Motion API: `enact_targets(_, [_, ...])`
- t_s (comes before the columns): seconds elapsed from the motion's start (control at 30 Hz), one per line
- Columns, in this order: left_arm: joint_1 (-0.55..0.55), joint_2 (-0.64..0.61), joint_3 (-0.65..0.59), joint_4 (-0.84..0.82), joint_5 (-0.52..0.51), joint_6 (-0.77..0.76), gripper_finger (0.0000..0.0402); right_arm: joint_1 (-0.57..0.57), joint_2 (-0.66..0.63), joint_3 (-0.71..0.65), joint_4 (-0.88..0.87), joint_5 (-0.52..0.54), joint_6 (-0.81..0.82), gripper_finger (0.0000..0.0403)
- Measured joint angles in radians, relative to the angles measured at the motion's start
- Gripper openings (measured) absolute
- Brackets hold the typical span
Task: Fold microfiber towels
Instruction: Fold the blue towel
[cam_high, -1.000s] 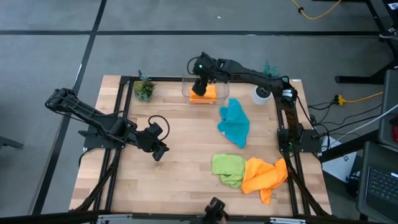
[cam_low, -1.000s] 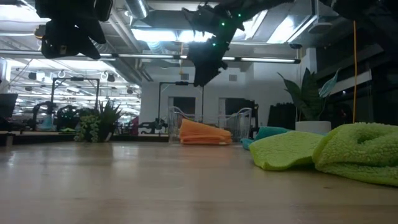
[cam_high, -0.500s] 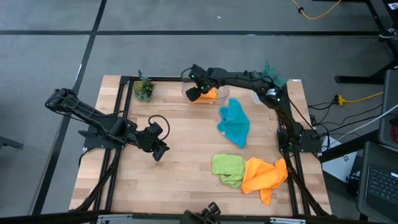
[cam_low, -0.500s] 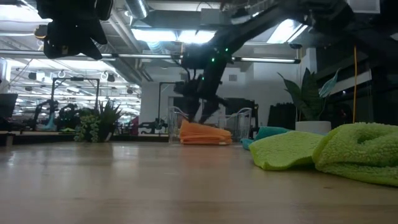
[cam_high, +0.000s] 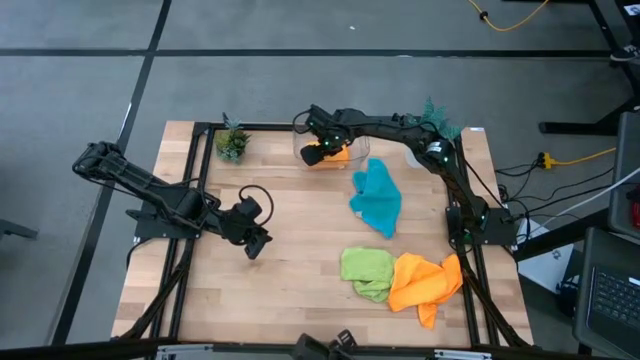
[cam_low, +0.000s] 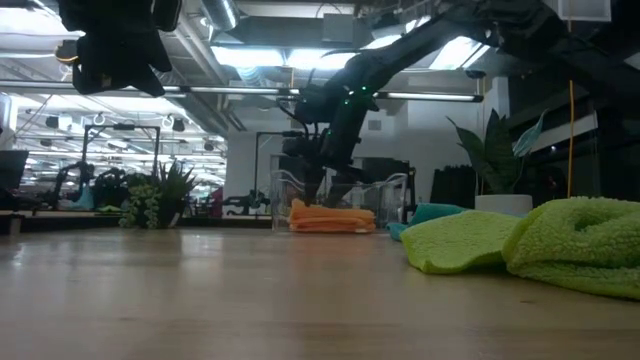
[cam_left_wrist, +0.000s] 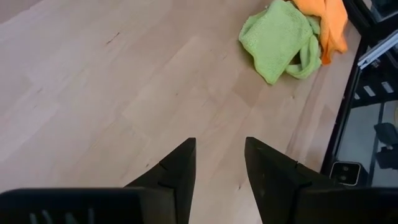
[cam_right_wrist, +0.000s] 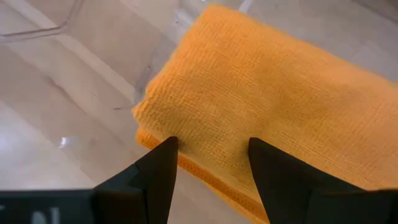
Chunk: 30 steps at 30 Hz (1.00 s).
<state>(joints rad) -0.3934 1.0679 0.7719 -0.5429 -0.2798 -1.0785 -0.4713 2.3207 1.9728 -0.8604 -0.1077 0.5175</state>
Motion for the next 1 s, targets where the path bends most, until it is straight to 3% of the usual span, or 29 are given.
enact_targets(0.27, [0.0,0.0,0.0,-0.001,0.0,0.012,0.0131,0.0,-0.003,0.051,-0.027,-0.093,0.003,0.02])
enact_targets(0.53, [0.0,0.0,0.0,0.001,0.0,0.011,0.0131,-0.016,-0.006,0.146,-0.054,0.112,0.023,0.02])
enact_targets(0.77, [0.0,0.0,0.0,0.002,0.0,0.013,0.0131,-0.03,0.09,0.111,-0.159,-0.02,0.054,0.0185])
enact_targets(1.0, [0.0,0.0,0.0,-0.002,0.0,0.015,0.0131,-0.015,0.118,0.134,-0.165,-0.025,0.035,0.0171])
